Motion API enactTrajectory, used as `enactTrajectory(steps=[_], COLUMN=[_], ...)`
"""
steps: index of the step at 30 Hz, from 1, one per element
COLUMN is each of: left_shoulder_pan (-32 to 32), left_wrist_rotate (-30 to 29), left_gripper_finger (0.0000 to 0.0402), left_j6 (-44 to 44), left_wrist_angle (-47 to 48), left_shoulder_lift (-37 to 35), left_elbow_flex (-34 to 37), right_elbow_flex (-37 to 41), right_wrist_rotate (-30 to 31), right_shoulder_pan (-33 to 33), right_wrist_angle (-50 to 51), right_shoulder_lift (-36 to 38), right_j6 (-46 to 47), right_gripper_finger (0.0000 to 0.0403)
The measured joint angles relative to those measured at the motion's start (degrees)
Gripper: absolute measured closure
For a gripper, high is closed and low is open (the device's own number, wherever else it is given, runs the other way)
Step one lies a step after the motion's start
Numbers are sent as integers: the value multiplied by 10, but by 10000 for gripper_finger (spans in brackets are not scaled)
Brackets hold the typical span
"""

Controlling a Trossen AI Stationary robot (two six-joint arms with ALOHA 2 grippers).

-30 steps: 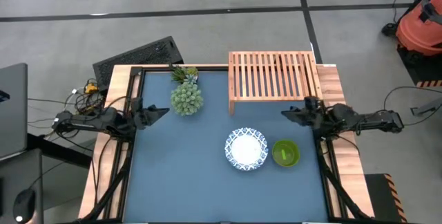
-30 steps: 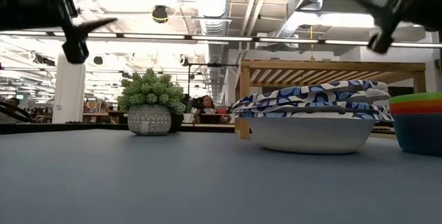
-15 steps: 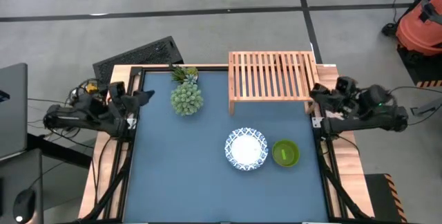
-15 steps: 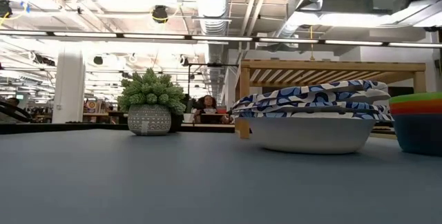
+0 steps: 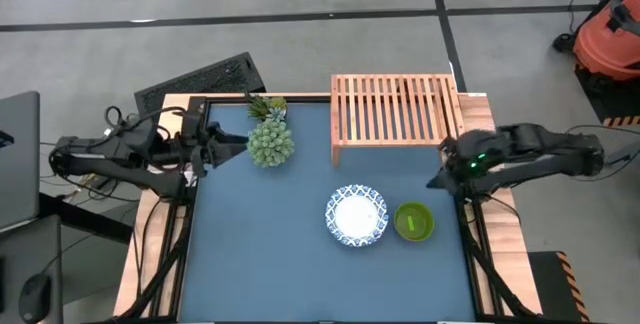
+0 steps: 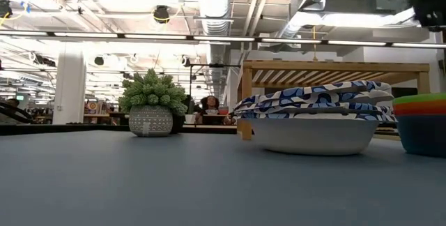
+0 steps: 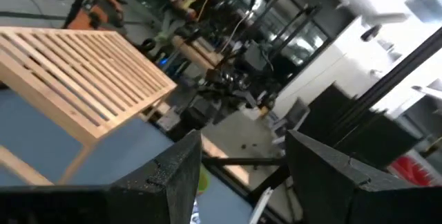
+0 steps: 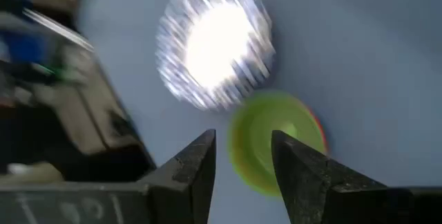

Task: Place and stack bowls onto a shelf
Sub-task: Put the green bowl on the shelf

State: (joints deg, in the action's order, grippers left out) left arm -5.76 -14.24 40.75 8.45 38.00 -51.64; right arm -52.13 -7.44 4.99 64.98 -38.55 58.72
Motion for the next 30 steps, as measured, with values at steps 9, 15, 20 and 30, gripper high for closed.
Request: enactTrajectory(steps=[9,15,20,30], left_shoulder_pan=[0,0,0,0], left_wrist_rotate=[-60,-105,-102,-101], left_gripper_finger=[205,205,205,205], left_j6=[-60,-72,-71,-70], left_wrist_angle=[27,27,31,55], left_shoulder_lift=[5,5,6,6], left_elbow_flex=[-41,-41,-41,-41], right_elbow_flex=[8,8,8,8], right_wrist_rotate=[15,47,61,79], right_shoulder_pan=[116,173,169,116], right_wrist_angle=[38,43,61,68], right_shoulder_lift=[-122,-183,-228,-279], right_j6=[8,14,18,-40], right_gripper_finger=[237,237,237,236])
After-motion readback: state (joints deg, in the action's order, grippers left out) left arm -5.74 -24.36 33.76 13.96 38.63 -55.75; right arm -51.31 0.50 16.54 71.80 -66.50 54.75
